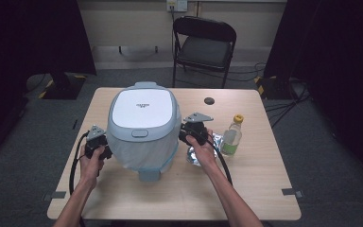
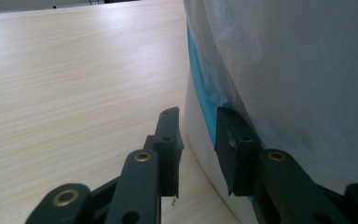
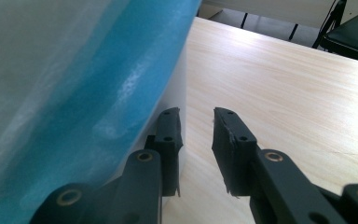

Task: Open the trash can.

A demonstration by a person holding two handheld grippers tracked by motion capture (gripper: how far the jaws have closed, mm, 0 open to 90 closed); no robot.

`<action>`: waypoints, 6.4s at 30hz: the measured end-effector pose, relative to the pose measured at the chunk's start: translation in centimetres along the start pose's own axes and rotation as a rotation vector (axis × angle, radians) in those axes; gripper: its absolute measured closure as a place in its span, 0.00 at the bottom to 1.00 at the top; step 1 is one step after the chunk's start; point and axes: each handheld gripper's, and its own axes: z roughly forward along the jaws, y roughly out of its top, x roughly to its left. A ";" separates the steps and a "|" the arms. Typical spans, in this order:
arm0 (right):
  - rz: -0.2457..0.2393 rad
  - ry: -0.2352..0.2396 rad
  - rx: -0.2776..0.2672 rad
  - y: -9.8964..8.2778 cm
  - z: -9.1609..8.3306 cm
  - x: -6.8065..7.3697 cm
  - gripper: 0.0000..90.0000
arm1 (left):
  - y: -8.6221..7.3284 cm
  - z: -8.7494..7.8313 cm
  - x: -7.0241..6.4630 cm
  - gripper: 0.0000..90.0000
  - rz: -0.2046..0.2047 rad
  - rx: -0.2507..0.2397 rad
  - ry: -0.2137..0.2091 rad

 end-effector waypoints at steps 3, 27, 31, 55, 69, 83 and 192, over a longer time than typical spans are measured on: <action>-0.023 0.001 0.014 0.0 -0.5 0.4 0.80 | 0.1 -0.4 -0.4 0.78 0.027 0.018 0.012; -0.089 0.009 0.054 -1.1 -3.2 1.0 0.61 | -1.2 -2.4 -2.4 0.75 -0.007 0.038 -0.015; -0.071 0.012 0.056 -1.2 -2.9 0.6 0.60 | -1.5 -2.3 -2.0 0.69 -0.031 0.034 -0.039; -0.005 0.059 0.142 -2.3 -5.3 -1.7 0.34 | -3.6 -0.9 3.0 0.29 -0.022 0.196 0.129; -0.010 0.117 0.091 -0.2 -8.0 -2.2 0.39 | -5.3 0.0 3.7 0.17 -0.004 0.203 0.146; -0.018 0.236 -0.035 3.0 -12.6 -1.1 0.69 | -5.1 0.7 2.7 0.06 0.030 0.221 0.101; 0.082 0.122 0.070 -3.4 -13.1 -3.2 0.70 | -5.1 0.9 2.5 0.04 0.025 0.230 0.106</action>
